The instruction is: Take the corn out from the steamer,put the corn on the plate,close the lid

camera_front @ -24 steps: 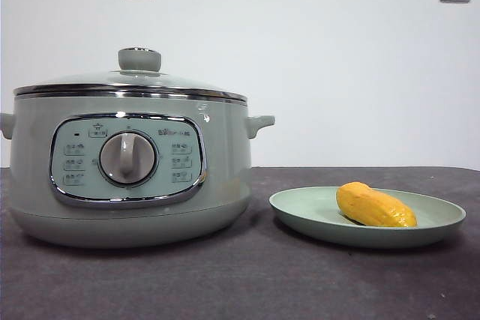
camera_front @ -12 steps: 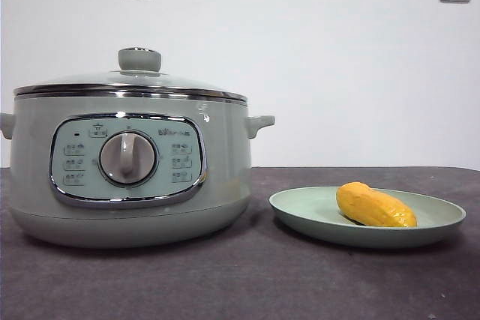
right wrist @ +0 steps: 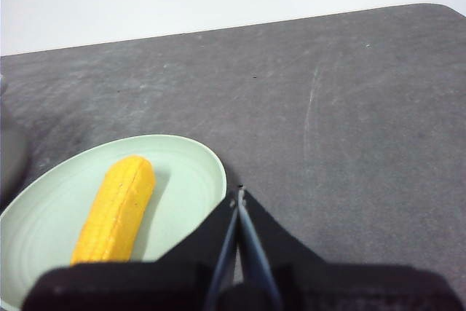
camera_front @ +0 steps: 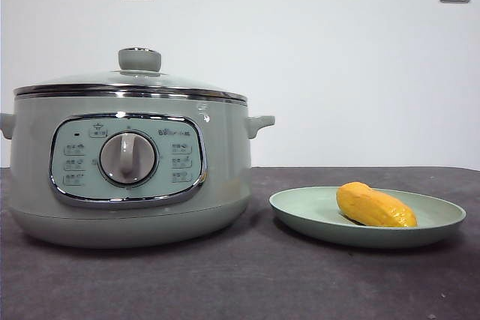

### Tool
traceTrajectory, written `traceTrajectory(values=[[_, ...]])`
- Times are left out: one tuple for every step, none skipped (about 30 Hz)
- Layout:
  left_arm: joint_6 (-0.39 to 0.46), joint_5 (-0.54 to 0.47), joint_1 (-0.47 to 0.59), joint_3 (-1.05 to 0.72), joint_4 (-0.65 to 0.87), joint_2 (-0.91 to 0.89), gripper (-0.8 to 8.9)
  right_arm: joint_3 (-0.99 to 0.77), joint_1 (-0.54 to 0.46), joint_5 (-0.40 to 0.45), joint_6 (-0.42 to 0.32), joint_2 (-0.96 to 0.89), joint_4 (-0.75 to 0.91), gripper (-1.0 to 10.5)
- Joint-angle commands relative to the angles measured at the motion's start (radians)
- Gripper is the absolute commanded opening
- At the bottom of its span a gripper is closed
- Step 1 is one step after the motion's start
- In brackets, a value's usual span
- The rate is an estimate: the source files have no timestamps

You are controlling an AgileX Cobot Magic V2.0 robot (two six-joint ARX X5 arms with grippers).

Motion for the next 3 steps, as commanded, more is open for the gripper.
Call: traceTrajectory(values=[[-0.005, 0.005, 0.003, -0.014, 0.003, -0.003, -0.03, -0.01, 0.0, 0.003, 0.009, 0.0, -0.01, 0.0], [-0.005, 0.005, 0.003, -0.014, 0.003, -0.003, -0.03, -0.01, 0.0, 0.003, 0.009, 0.0, -0.01, 0.0], [-0.005, 0.005, 0.003, -0.014, 0.003, -0.003, -0.03, -0.01, 0.0, 0.003, 0.009, 0.0, -0.01, 0.0]])
